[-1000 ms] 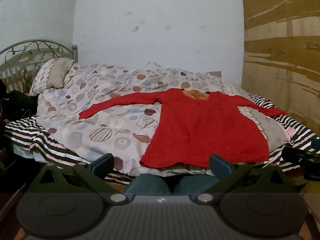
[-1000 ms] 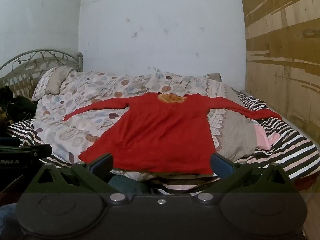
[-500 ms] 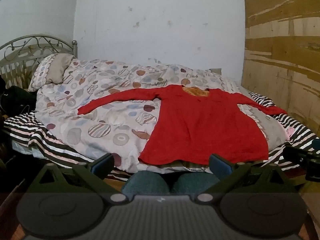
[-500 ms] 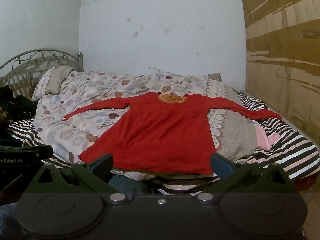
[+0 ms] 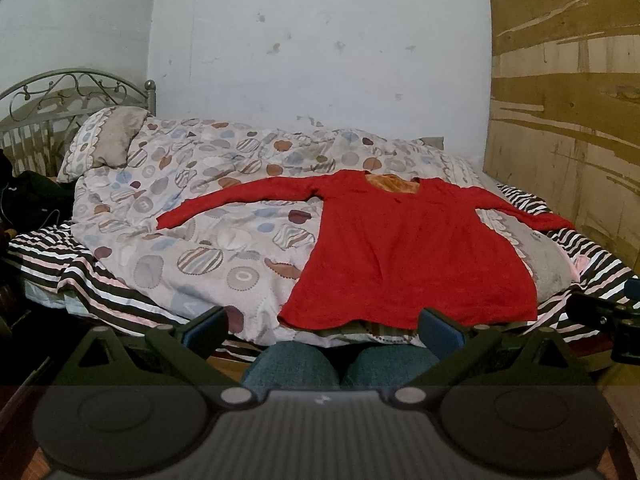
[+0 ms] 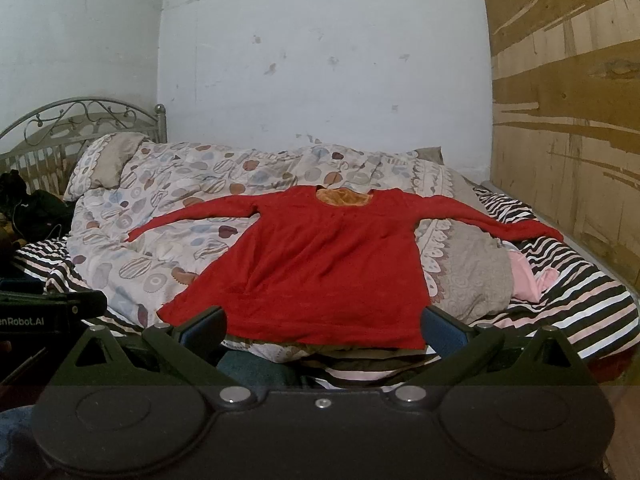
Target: Fold small clothes
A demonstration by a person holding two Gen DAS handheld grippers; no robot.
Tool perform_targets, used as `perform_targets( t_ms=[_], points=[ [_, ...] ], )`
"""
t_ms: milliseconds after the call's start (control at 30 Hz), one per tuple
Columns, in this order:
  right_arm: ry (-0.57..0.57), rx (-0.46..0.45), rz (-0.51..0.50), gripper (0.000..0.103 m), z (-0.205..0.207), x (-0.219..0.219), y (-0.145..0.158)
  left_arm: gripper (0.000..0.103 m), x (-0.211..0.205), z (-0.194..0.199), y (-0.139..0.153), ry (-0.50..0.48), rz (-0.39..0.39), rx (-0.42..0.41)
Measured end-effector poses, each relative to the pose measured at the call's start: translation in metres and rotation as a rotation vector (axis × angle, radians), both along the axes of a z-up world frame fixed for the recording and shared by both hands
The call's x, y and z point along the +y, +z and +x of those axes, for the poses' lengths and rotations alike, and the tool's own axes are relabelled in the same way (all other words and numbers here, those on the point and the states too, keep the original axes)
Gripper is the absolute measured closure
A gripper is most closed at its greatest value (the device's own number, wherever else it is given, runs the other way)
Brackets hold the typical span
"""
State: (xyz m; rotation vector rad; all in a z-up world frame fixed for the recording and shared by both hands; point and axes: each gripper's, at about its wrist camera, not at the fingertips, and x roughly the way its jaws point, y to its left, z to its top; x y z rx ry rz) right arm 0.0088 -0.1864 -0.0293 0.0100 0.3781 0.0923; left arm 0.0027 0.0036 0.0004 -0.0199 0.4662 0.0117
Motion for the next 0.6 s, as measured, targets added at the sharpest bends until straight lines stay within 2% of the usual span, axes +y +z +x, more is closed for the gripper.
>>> perform_targets(
  t_ms=[600],
  points=[
    [0.0, 0.005, -0.001, 0.0, 0.0024, -0.0025, 0.0016, 0.0, 0.0008, -0.0013, 0.0008, -0.001, -0.001, -0.001]
  ],
)
